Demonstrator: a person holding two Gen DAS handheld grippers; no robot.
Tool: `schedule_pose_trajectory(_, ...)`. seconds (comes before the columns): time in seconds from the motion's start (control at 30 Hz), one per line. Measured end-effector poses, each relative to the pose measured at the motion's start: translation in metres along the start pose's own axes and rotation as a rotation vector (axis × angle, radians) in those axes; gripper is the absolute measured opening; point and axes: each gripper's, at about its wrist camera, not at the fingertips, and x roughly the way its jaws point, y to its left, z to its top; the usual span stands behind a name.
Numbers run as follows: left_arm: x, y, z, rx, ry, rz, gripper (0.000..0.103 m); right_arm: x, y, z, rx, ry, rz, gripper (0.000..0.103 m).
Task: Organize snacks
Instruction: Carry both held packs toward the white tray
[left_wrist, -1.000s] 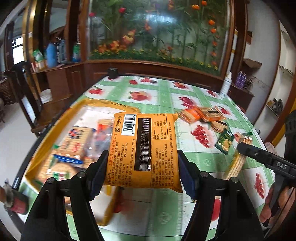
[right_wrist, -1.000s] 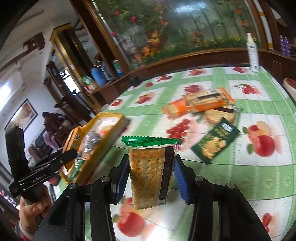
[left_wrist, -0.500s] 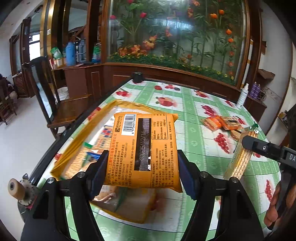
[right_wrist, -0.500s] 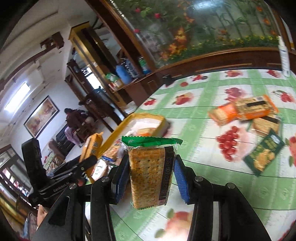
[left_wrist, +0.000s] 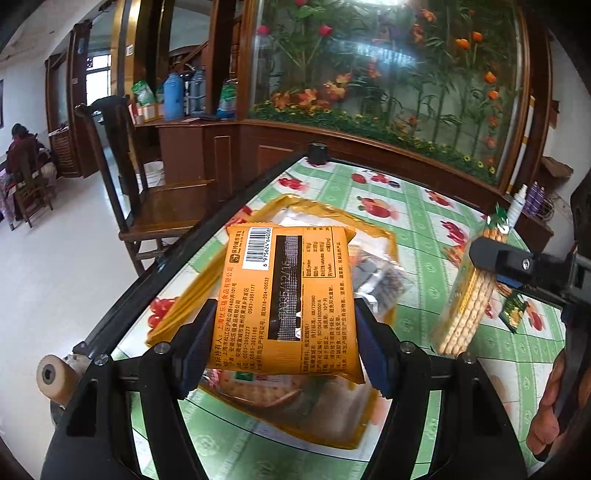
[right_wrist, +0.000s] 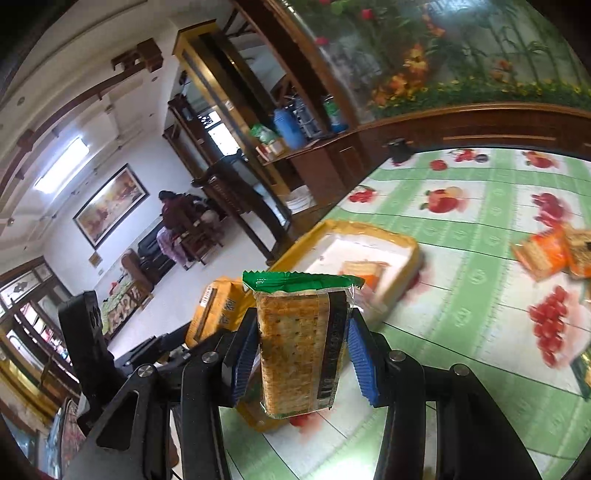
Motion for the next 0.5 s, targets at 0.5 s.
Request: schedule_pose_trajectory(0.5, 0.033, 0.023, 0.007, -0.027, 0.040, 0.043, 0.070, 0.056, 0.002, 0.029, 0.019, 0.004, 0.019, 0.047)
